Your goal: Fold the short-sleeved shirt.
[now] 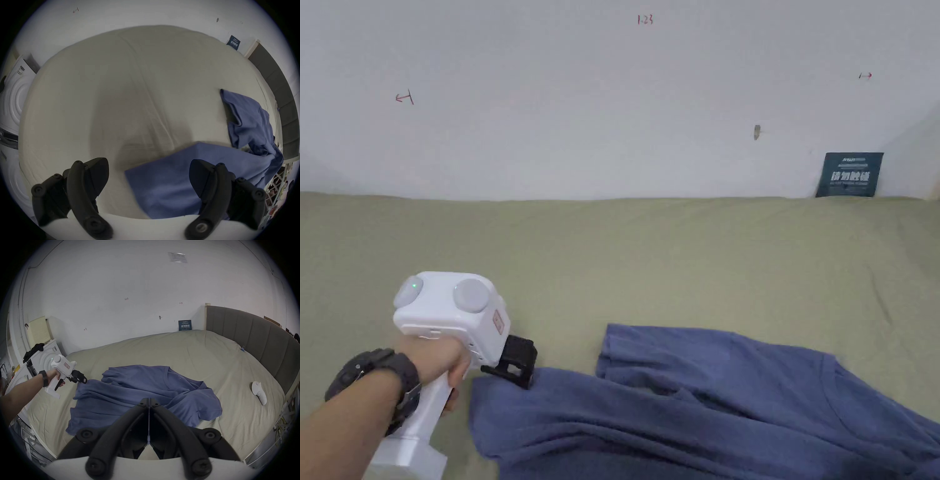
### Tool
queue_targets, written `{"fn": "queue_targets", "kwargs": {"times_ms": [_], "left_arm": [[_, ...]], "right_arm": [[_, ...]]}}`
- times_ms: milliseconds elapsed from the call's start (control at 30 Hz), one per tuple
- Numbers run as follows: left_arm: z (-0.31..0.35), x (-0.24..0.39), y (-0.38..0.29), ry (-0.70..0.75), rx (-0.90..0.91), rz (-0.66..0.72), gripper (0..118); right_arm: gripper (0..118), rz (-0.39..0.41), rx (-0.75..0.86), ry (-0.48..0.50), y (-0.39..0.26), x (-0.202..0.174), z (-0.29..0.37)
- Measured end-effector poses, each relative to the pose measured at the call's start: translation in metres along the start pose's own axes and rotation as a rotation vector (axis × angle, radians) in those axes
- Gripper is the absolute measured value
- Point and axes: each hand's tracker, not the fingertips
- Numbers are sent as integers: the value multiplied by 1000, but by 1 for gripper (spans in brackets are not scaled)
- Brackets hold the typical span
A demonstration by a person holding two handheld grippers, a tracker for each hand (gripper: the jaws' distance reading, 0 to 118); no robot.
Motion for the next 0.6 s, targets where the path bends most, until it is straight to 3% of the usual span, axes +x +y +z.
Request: {"fn": "queue_targets", "kwargs": {"times_ms": [167,233,267,300,333,400,433,467,500,533,600], "left_arm": [[1,11,-13,24,33,-3,103],[15,17,-19,38,43,19,66],[18,18,-18,44,56,6,42],[20,20,-19,-25,64,-38,6],[20,24,-22,-86,49,-51,4],[18,33,-23,-32,49,-67,4],[17,35,-25,-5,72,-88,4],[17,35,-27,-11,71,-76,4],[18,34,-28,-14,75,-66,4],[16,31,-28,-21,81,-54,4],[16,27,-28,-41,82,-39,4]], "right_arm": [[4,17,6,-37,0,6,8],[4,19,12,-45,-1,9,14],[4,23,16,-60,-1,12,16],[4,27,22,-88,-1,17,16],[4,14,12,-142,-2,25,14],[9,-47,-7,-216,-4,45,9],[27,-98,-17,-237,-5,59,3],[58,-144,-32,-258,-5,73,-4],[101,-187,-69,-277,-4,88,-15],[118,-228,-141,-299,-2,102,-30],[114,-345,-194,-289,0,124,-56]]}}
